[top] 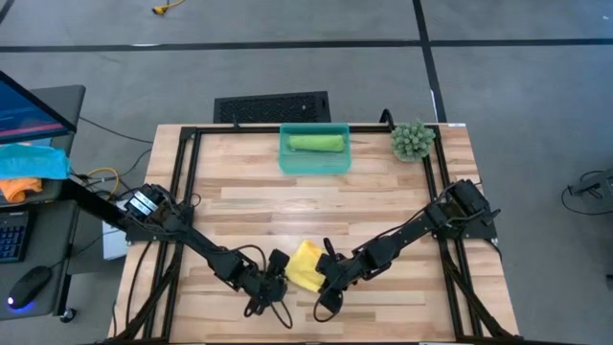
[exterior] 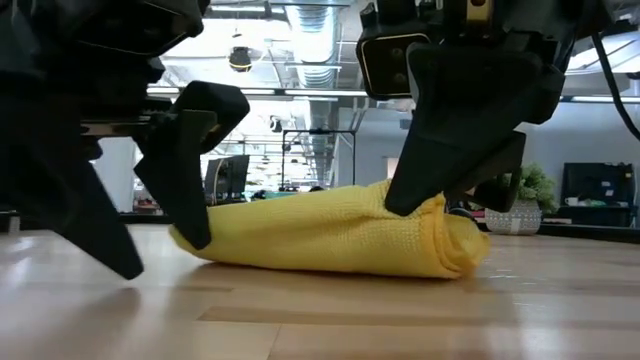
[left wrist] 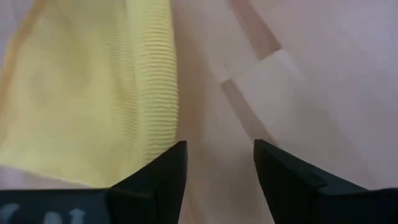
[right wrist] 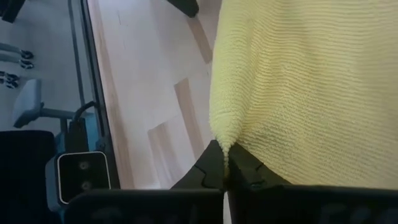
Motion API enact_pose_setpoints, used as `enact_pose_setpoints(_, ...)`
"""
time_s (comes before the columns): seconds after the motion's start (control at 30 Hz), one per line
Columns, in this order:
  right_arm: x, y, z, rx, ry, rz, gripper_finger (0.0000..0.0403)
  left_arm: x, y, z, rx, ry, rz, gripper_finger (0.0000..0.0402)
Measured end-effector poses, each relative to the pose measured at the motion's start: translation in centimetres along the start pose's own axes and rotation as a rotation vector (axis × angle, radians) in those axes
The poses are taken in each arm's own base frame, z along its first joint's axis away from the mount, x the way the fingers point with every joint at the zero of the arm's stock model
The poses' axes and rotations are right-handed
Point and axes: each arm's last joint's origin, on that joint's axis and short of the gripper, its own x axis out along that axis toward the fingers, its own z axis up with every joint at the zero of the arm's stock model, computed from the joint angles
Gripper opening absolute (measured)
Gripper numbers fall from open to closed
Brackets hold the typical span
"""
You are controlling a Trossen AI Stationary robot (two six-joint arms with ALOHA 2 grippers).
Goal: Roll microfiber towels into tight, uniform cylinder then place into a basket
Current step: Roll the yellow towel
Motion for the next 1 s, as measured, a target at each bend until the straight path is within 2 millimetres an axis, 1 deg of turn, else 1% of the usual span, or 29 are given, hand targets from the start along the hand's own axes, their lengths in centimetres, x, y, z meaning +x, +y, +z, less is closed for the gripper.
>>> enact_pose_setpoints(0.17, 0.0, -0.2, -0.1, 0.001, 0.015, -0.021, 0.0006, -0.1, 0.1, 0.3, -0.002, -0.003, 0.046, 0.0178)
enact_pose_setpoints(0.37, 0.0, -0.2, -0.3, 0.006, 0.023, -0.027, 0.0015, -0.3, 0.4, 1.0, 0.015, -0.029, 0.113, 0.0178)
enact_pose_setpoints(0.47, 0.0, -0.2, -0.4, 0.004, 0.029, -0.032, 0.001, -0.2, 0.8, 0.9, 0.009, -0.023, 0.135, 0.0178)
enact_pose_setpoints(0.67, 0.0, -0.3, -0.5, 0.004, 0.036, -0.041, 0.001, 0.3, 2.8, 0.8, -0.069, -0.01, 0.16, 0.0178)
enact_pose_setpoints(0.77, 0.0, -0.3, -0.5, 0.004, 0.04, -0.038, 0.0014, 0.6, 3.9, 0.6, -0.099, -0.003, 0.126, 0.0178)
enact_pose_setpoints(0.87, 0.0, -0.3, -0.5, -0.006, 0.045, -0.035, 0.001, 0.9, 5.0, 0.5, -0.14, -0.005, 0.091, 0.0178)
enact_pose_setpoints(1.0, 0.0, -0.3, -0.5, -0.011, 0.045, -0.035, 0.0009, 1.1, 6.2, 0.4, -0.18, -0.007, 0.1, 0.0178)
